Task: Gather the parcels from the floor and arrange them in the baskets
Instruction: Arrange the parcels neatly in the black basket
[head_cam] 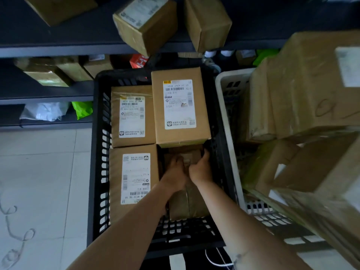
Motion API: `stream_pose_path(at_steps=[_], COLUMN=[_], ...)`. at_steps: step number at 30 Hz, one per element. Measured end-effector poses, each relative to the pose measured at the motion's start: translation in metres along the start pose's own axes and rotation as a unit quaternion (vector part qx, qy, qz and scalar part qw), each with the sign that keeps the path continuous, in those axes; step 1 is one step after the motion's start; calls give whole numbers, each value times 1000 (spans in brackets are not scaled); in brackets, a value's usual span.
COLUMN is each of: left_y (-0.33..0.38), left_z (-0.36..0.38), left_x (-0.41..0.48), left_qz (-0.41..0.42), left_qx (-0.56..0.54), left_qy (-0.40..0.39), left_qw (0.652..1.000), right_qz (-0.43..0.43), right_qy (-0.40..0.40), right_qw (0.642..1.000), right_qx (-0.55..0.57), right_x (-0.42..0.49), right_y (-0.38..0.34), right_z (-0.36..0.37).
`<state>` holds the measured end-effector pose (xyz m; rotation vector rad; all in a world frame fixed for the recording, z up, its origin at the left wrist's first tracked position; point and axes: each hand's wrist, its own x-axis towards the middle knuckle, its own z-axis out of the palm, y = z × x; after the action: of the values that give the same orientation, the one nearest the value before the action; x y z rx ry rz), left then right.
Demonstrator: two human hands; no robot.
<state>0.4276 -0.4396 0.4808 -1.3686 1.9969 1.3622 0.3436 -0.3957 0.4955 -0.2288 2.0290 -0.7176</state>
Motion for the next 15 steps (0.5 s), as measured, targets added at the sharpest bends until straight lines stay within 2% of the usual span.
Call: stream_pose_path(at_steps=[2, 6, 8, 10, 13, 15], left_y=[8, 21, 26, 32, 44, 53], left_z=[-11, -35, -44, -51, -63, -70], left_x=[-13, -32, -41, -56, -78, -89], left_qz=[-46, -119, -137, -139, -74, -31], left_qx=[-163, -382, -395, -363, -347, -353], left_qy=[57, 177, 218, 259, 325, 306], left_qw=[984, 899, 882, 884, 877, 883], right_qz=[-20, -75, -110, -130, -150, -159], right_qy=[6, 31, 46, 47, 29, 22], right_qw=[1000, 996, 992, 990, 988, 987], right_qx=[16, 46, 41, 27, 13, 25], right_x=[-14, -36, -42, -48, -61, -68], right_y=[-4, -30, -43, -54, -62, -66], right_z=[-10, -29, -38, -46, -53, -56])
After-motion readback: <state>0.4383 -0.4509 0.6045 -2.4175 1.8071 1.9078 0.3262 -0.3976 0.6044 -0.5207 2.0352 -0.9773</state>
